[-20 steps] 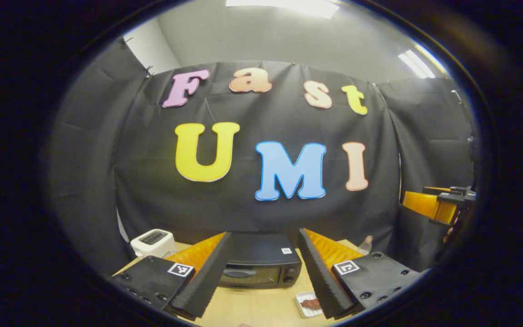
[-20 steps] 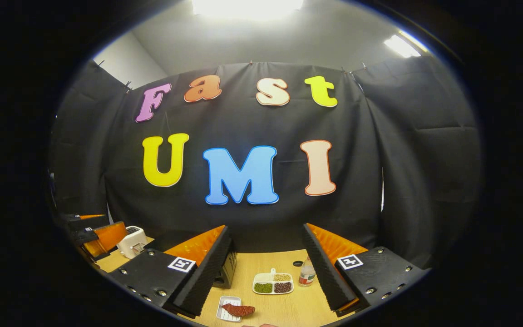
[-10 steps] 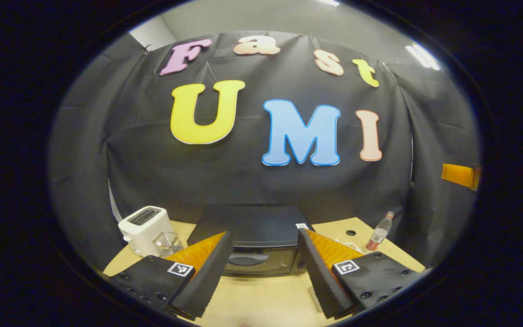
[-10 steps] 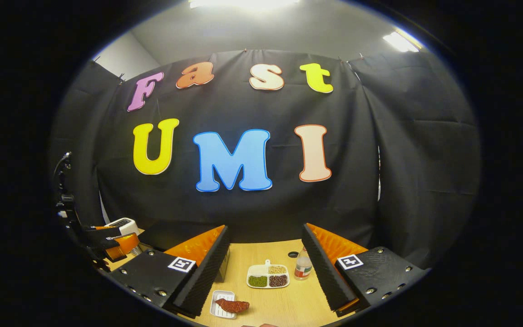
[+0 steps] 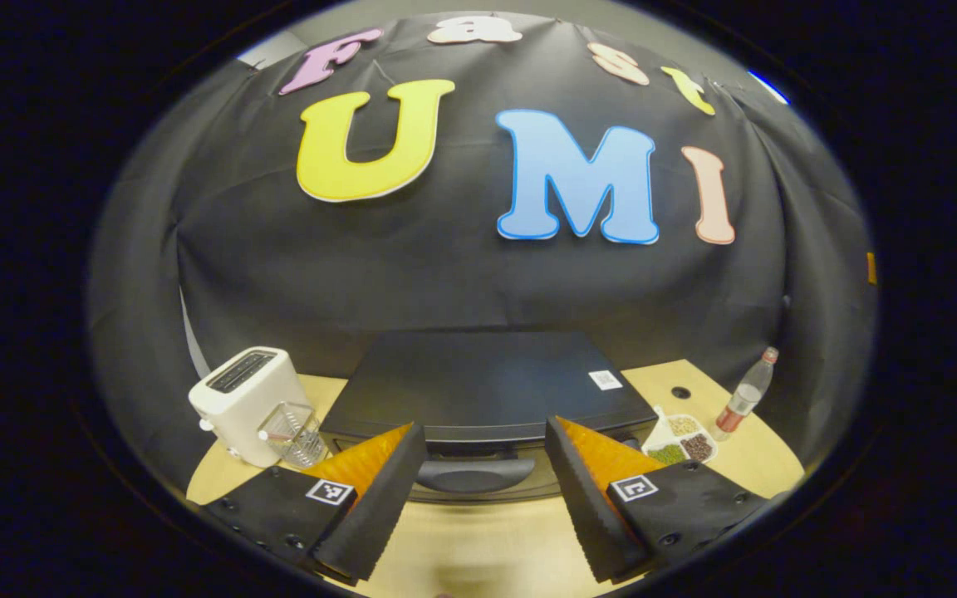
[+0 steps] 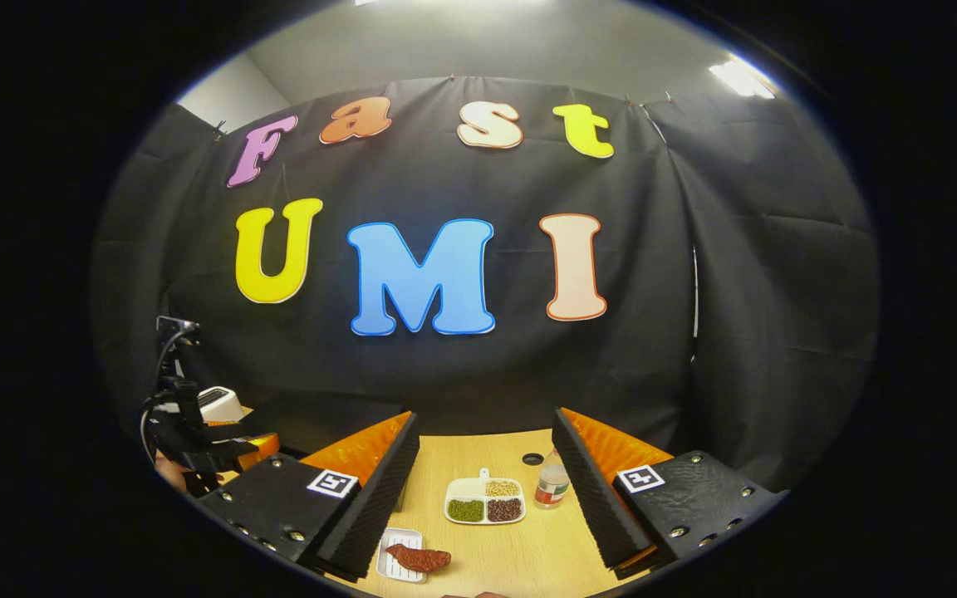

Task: Open the electric oven with the left hand, put the food in, and close the electric oven.

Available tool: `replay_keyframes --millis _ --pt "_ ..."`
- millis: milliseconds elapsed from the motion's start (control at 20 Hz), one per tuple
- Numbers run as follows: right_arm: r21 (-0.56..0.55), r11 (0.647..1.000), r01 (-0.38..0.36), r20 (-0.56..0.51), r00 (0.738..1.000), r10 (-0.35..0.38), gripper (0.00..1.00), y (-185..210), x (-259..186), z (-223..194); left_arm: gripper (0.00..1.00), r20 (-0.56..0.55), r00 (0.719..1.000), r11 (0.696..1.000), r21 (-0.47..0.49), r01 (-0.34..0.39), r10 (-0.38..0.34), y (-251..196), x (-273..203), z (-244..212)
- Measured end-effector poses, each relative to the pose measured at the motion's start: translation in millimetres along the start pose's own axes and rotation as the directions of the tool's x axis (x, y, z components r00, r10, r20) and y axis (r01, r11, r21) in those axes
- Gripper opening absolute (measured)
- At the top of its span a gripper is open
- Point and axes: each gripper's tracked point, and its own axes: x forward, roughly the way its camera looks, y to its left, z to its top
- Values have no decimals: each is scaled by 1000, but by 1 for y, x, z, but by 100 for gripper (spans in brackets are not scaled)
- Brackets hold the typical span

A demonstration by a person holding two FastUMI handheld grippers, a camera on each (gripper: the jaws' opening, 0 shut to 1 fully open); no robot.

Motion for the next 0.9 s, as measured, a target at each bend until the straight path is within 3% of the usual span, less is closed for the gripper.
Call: replay_keyframes --millis 50,200,900 --pt "-4 1000 4 -4 1000 -4 98 0 0 -1 94 -18 1000 1000 2 0 0 2 9 -7" --pt "-3 1000 18 -8 1000 -18 98 -3 -1 0 99 -77 997 1000 -20 -18 17 9 25 -31" --pt "-4 1000 17 -13 1000 -17 98 10 1 7 96 -83 996 1000 14 -11 12 12 33 -43"
